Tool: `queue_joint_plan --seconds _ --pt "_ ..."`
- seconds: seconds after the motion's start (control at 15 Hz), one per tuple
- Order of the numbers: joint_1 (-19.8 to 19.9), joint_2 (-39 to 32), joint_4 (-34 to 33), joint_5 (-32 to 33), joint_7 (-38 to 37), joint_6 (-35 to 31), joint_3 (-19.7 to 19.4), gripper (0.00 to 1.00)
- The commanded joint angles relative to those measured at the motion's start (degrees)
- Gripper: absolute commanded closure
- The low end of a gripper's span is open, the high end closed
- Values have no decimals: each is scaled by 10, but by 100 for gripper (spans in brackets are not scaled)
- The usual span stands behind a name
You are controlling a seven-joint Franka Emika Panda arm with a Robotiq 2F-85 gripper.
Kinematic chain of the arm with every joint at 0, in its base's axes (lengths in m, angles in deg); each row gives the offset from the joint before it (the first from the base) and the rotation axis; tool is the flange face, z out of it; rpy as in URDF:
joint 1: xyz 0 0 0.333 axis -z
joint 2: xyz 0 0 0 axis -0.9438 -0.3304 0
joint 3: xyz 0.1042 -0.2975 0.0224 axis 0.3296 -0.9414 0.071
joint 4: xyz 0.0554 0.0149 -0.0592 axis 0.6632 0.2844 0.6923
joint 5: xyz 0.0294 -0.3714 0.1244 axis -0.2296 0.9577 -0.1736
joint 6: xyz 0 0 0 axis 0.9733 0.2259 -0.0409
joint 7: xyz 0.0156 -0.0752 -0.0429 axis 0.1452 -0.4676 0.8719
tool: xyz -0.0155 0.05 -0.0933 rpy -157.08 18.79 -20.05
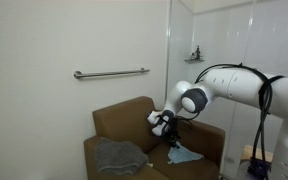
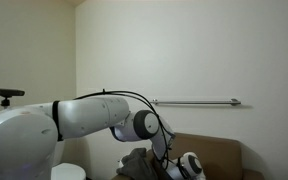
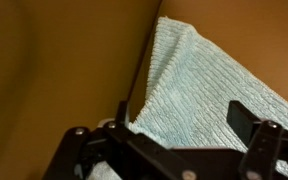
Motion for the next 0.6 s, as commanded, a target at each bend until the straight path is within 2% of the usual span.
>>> queue_joint_plan --seconds 0.0,0.4,0.53 --pt "10 0 -8 8 15 1 12 0" --pt "14 0 -15 7 34 1 19 0" --pt "29 0 -16 0 42 -16 26 0"
